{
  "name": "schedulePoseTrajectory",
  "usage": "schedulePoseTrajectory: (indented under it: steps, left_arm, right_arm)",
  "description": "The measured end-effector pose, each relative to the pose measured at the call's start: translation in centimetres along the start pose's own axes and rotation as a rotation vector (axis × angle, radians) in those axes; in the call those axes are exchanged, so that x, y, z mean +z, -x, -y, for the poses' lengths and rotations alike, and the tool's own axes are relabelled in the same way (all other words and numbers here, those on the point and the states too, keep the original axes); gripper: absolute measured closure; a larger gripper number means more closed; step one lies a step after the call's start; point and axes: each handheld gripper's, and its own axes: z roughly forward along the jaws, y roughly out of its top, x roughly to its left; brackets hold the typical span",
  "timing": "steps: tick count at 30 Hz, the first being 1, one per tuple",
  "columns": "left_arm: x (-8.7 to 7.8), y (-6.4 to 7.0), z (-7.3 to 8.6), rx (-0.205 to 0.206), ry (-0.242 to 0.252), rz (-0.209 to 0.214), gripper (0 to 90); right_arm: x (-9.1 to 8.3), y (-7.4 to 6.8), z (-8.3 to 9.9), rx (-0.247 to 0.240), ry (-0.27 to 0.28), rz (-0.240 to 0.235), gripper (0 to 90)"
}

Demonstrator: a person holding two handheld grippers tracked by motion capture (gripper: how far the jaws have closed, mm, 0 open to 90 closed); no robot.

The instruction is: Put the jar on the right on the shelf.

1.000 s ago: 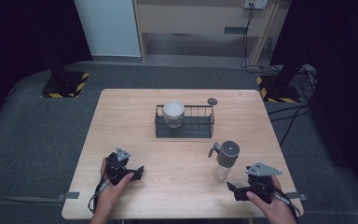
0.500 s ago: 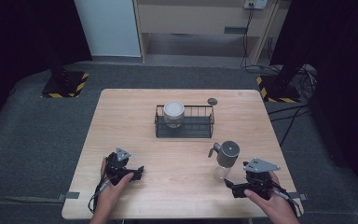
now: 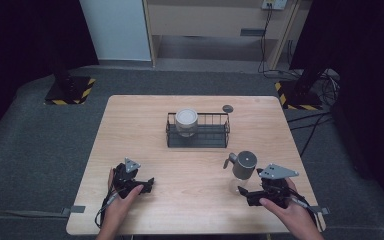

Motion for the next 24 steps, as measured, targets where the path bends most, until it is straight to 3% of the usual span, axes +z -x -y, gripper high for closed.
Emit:
schedulePoseTrajectory:
  steps: [9,24]
  left_arm:
    - [0.0,0.0,0.0,-0.001,0.000,-0.001,0.0]
    - [0.0,0.0,0.0,-0.001,0.000,-0.001,0.0]
  right_arm:
    - [1.1,0.4,-1.2,-0.002,-0.001,0.005,9.8]
    - [2.5,0.4,-2.0,-0.007,0.011,-0.006,19.0]
